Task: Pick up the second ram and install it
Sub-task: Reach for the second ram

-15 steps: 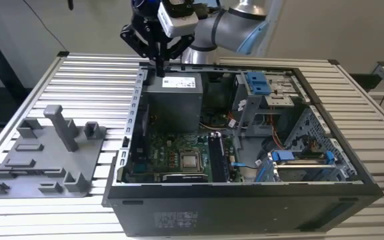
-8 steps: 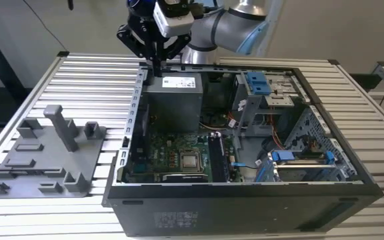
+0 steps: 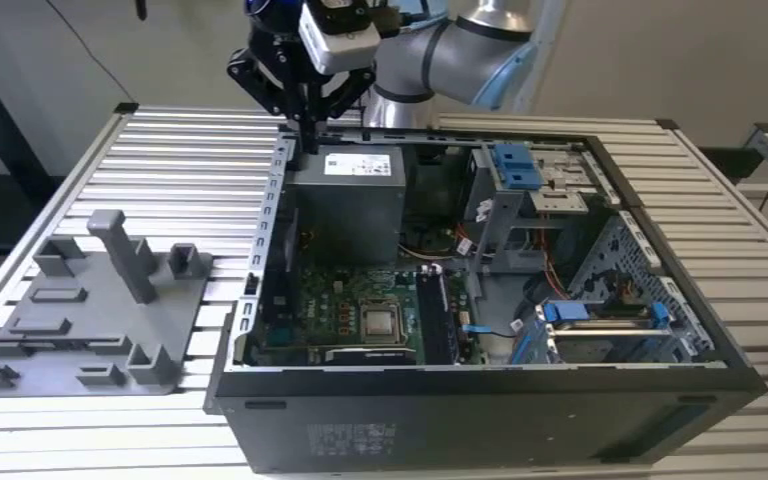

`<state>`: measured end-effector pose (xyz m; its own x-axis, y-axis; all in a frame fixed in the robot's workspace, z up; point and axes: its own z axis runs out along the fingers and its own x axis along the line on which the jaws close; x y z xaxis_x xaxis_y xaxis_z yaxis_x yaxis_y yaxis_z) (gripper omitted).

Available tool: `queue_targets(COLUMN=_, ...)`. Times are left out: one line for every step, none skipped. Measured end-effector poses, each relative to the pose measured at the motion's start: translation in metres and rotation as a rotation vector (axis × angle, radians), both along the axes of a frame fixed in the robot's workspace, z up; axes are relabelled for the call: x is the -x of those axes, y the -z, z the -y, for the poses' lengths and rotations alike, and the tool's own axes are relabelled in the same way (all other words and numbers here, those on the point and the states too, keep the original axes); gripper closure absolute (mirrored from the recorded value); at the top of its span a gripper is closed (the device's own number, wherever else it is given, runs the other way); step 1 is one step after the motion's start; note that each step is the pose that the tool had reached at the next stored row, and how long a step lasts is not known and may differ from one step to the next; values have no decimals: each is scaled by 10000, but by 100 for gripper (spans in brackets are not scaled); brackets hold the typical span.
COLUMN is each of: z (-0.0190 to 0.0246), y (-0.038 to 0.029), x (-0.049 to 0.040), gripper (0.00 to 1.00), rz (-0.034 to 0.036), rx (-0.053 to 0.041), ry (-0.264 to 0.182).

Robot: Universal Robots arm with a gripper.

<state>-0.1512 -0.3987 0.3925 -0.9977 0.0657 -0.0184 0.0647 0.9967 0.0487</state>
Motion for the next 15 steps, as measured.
queue_targets(z=0, y=0, x=10, gripper=89, rz=1, rx=-1, ry=-3)
queue_targets(z=0, y=0, x=21, gripper=89, rz=0, rx=0, ry=-6)
queue_targets(z=0, y=0, x=33, gripper=89, rz=0, rx=0, ry=-10)
queue_targets(z=0, y=0, x=46, gripper=89, rz=0, rx=0, ry=-14)
queue_targets(z=0, y=0, x=60, gripper=89, rz=-1, rx=0, ry=-20)
queue_targets(z=-1, y=0, x=75, gripper=89, rz=-4, rx=1, ry=-25)
queue_targets(z=-1, y=1, x=94, gripper=89, rz=-5, rx=0, ry=-32)
queue_targets(z=-1, y=1, x=113, gripper=89, rz=-6, rx=0, ry=-38)
queue_targets(z=-1, y=1, x=133, gripper=89, rz=-8, rx=0, ry=-45)
queue_targets(z=-1, y=2, x=151, gripper=89, rz=-10, rx=0, ry=-51)
queue_targets(z=-1, y=2, x=171, gripper=89, rz=-12, rx=0, ry=-58)
queue_targets(z=-1, y=2, x=191, gripper=89, rz=-13, rx=-1, ry=-64)
queue_targets(z=-1, y=2, x=210, gripper=89, rz=-15, rx=0, ry=-69)
queue_targets(z=-1, y=3, x=231, gripper=89, rz=-16, rx=0, ry=-74)
queue_targets(z=-1, y=3, x=252, gripper=89, rz=-17, rx=0, ry=-78)
